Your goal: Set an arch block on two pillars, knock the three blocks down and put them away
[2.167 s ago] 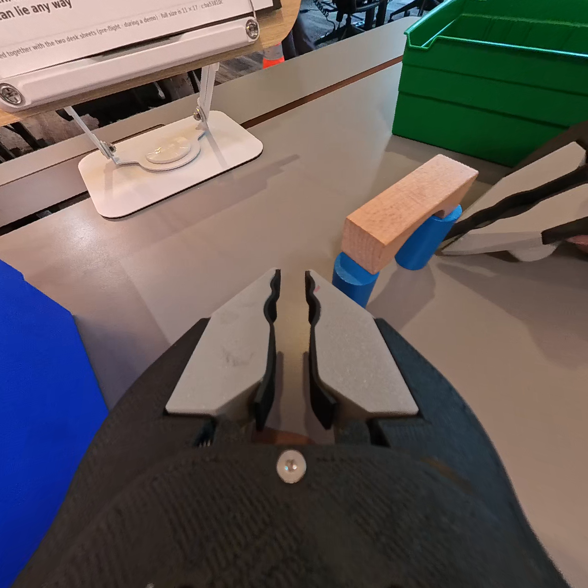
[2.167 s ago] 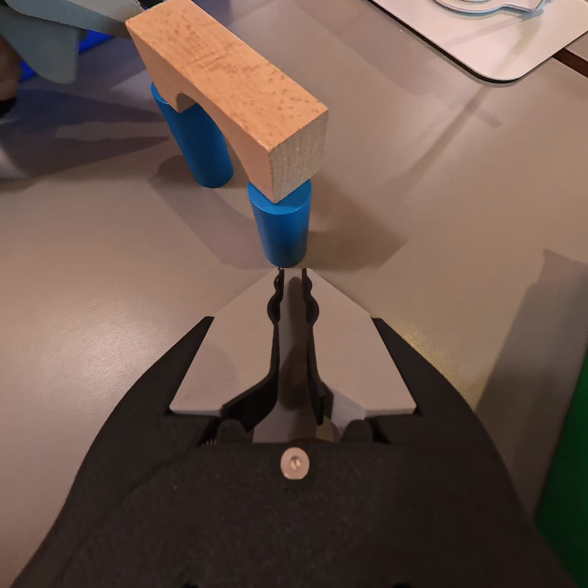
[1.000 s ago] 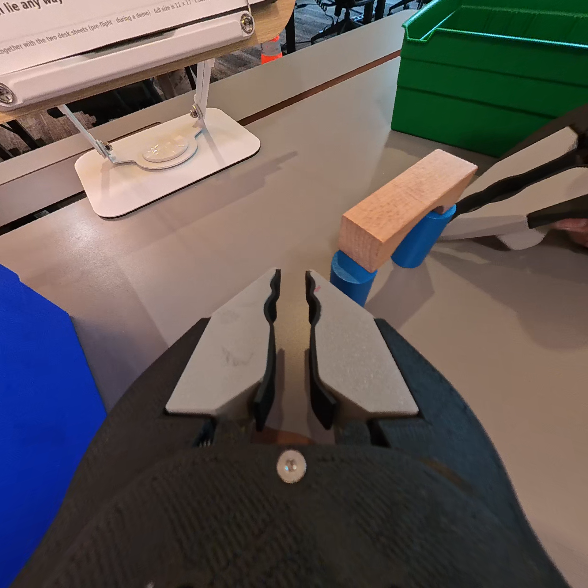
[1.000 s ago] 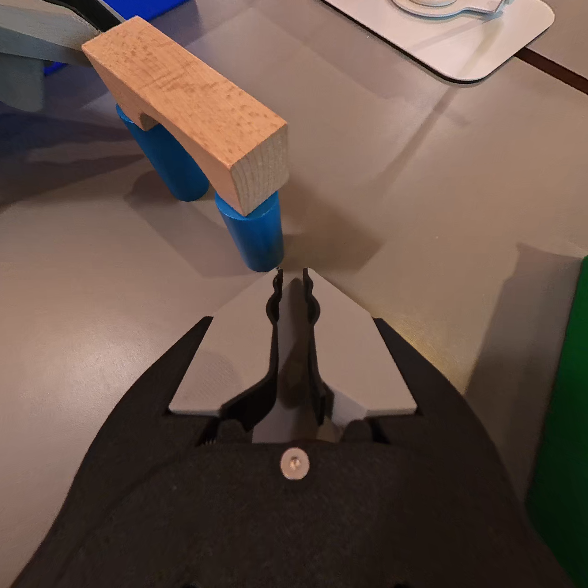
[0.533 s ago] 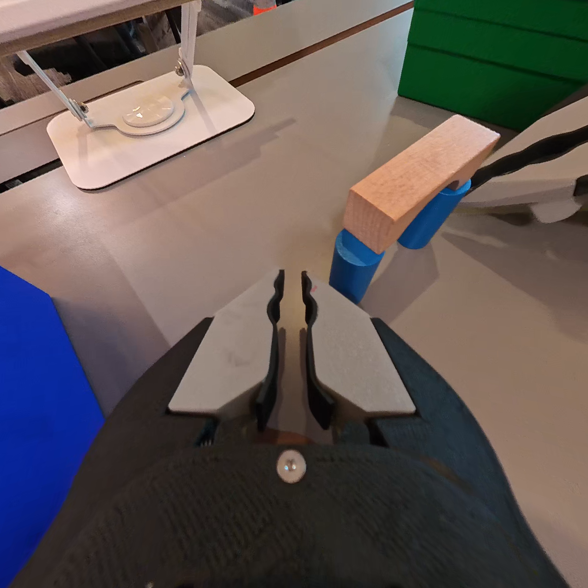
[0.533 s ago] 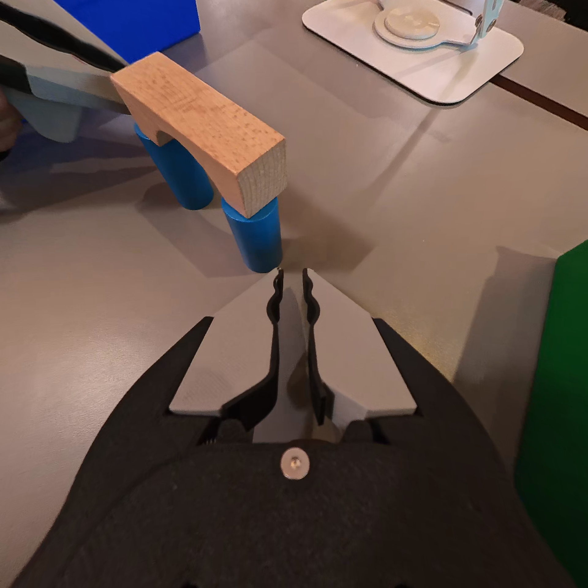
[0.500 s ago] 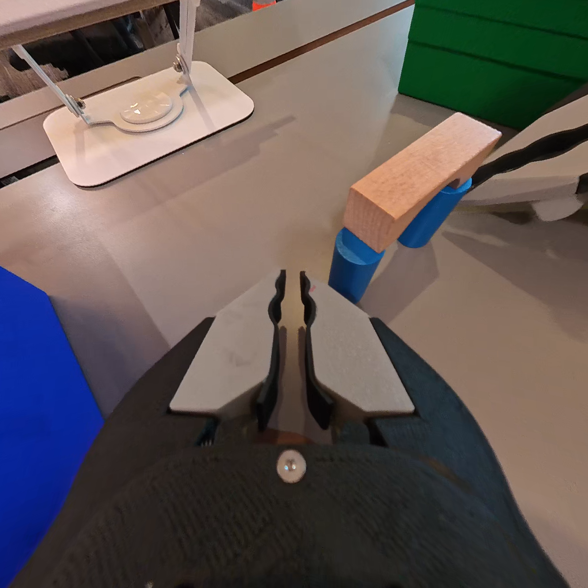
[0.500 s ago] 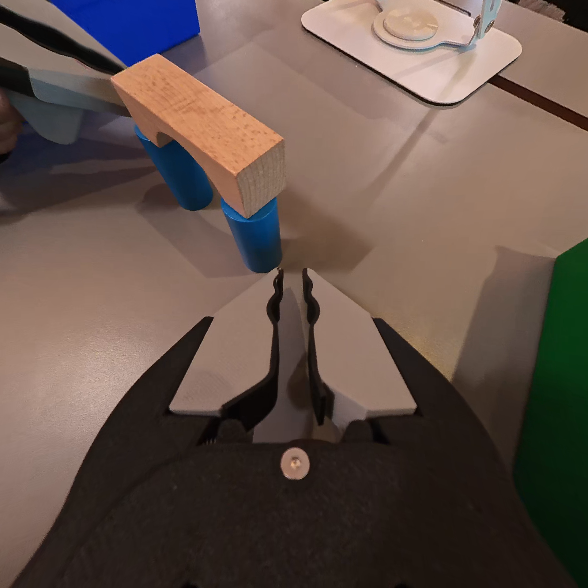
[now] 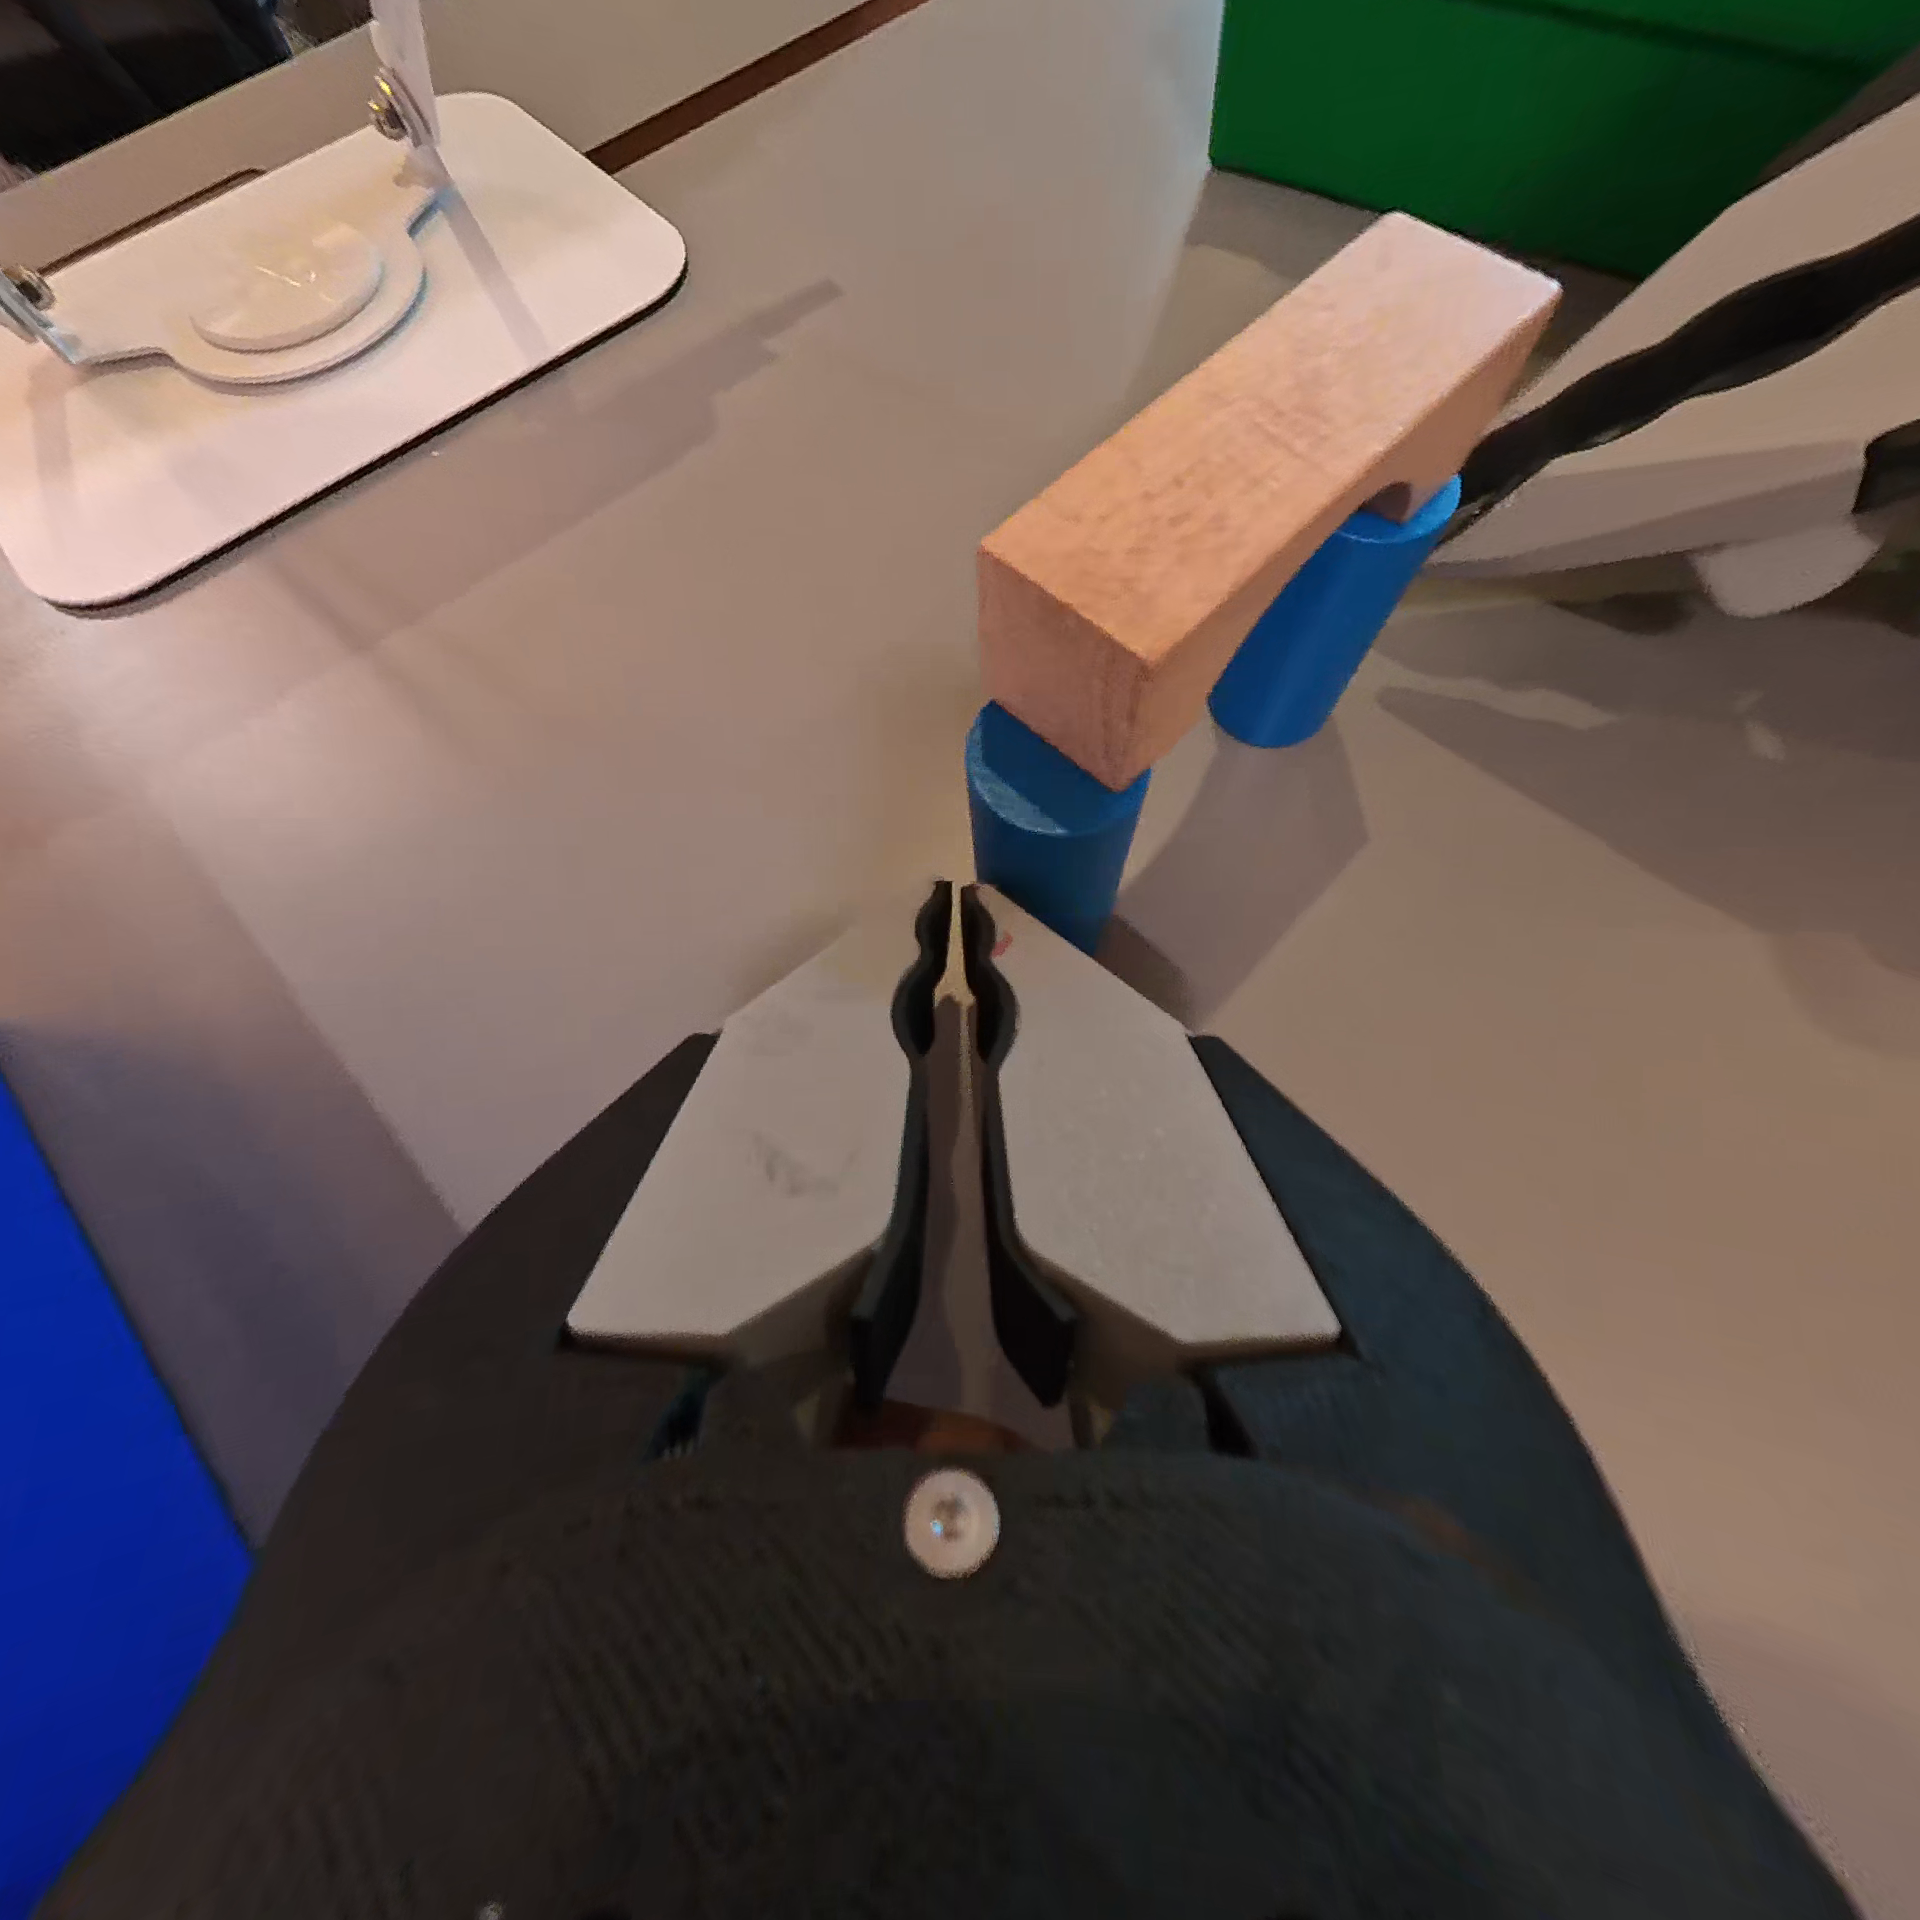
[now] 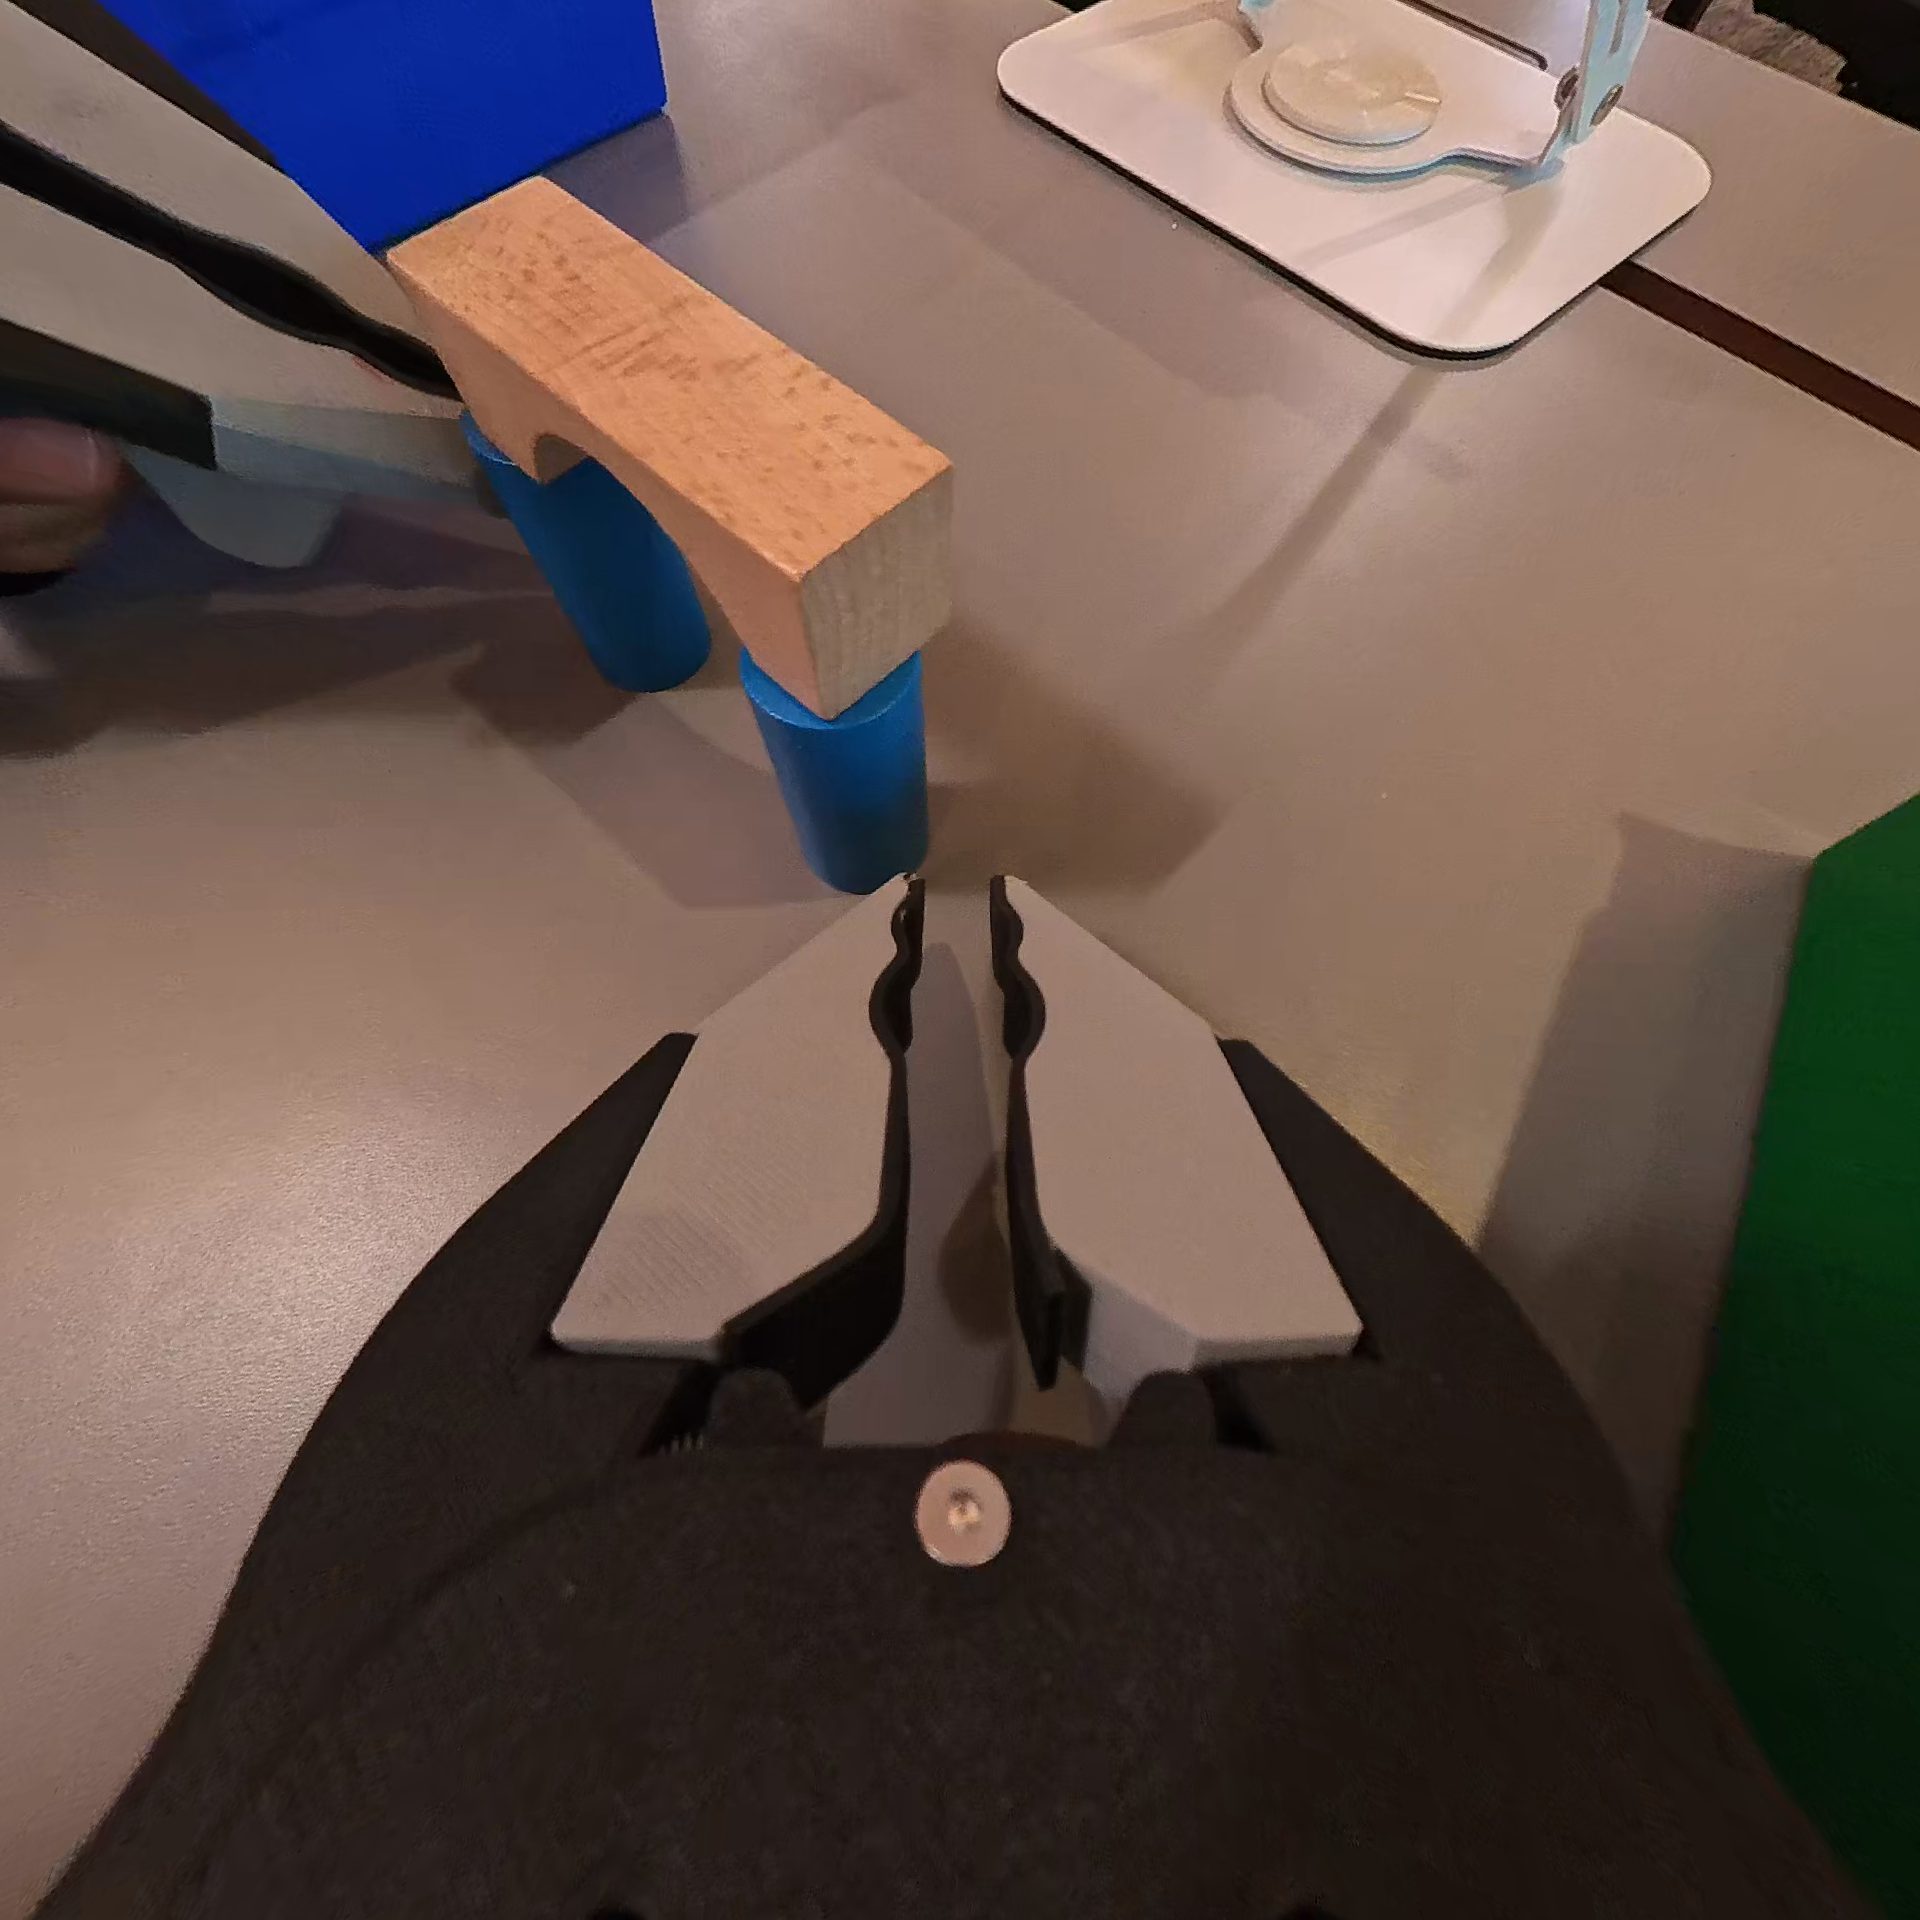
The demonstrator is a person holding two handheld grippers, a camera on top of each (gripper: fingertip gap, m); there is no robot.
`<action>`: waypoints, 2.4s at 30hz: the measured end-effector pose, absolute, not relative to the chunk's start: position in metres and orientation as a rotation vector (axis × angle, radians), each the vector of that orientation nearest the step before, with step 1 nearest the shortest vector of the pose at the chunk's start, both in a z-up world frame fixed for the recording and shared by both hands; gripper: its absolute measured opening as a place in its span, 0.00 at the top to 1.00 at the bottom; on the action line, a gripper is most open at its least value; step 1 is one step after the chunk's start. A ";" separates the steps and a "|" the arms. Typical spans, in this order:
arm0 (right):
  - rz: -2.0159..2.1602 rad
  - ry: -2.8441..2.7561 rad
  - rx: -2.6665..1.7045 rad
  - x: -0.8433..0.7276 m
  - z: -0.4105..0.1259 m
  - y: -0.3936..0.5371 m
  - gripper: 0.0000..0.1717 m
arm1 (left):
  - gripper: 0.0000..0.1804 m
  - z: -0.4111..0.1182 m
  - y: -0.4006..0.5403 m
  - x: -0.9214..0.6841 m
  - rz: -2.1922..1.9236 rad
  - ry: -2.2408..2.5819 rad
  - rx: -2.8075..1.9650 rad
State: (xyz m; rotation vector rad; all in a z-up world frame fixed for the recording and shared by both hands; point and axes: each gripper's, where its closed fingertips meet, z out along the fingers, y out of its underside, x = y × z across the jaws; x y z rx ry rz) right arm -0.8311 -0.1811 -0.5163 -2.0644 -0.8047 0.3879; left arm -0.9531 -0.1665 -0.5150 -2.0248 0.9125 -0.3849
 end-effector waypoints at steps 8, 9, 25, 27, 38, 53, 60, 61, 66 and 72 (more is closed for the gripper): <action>0.387 -0.810 -2.064 -0.832 -0.516 -0.182 0.94 | 0.98 -0.517 -0.165 -0.957 -0.394 0.892 -2.048; 0.386 -0.811 -2.064 -0.832 -0.516 -0.182 0.94 | 0.98 -0.516 -0.165 -0.956 -0.402 0.891 -2.045; 0.384 -0.813 -2.063 -0.832 -0.517 -0.182 0.94 | 0.98 -0.518 -0.168 -0.949 -0.415 0.924 -2.030; 0.388 -0.808 -2.063 -0.832 -0.516 -0.182 0.94 | 0.97 -0.517 -0.168 -0.950 -0.419 0.916 -2.032; 0.391 -0.808 -2.061 -0.832 -0.516 -0.182 0.94 | 0.97 -0.517 -0.167 -0.949 -0.414 0.913 -2.027; 0.388 -0.813 -2.063 -0.833 -0.517 -0.182 0.94 | 0.96 -0.517 -0.164 -0.951 -0.414 0.882 -2.037; 0.390 -0.811 -2.064 -0.833 -0.517 -0.182 0.94 | 1.00 -0.520 -0.167 -0.944 -0.407 0.923 -2.020; 0.390 -0.812 -2.065 -0.833 -0.517 -0.182 0.94 | 1.00 -0.520 -0.167 -0.944 -0.395 0.931 -2.018; 0.381 -0.798 -2.062 -0.831 -0.516 -0.180 0.94 | 0.97 -0.519 -0.166 -0.947 -0.404 0.918 -2.028; 0.386 -0.705 -1.951 -0.828 -0.491 -0.172 0.94 | 0.97 -0.517 -0.165 -0.948 -0.415 0.902 -2.026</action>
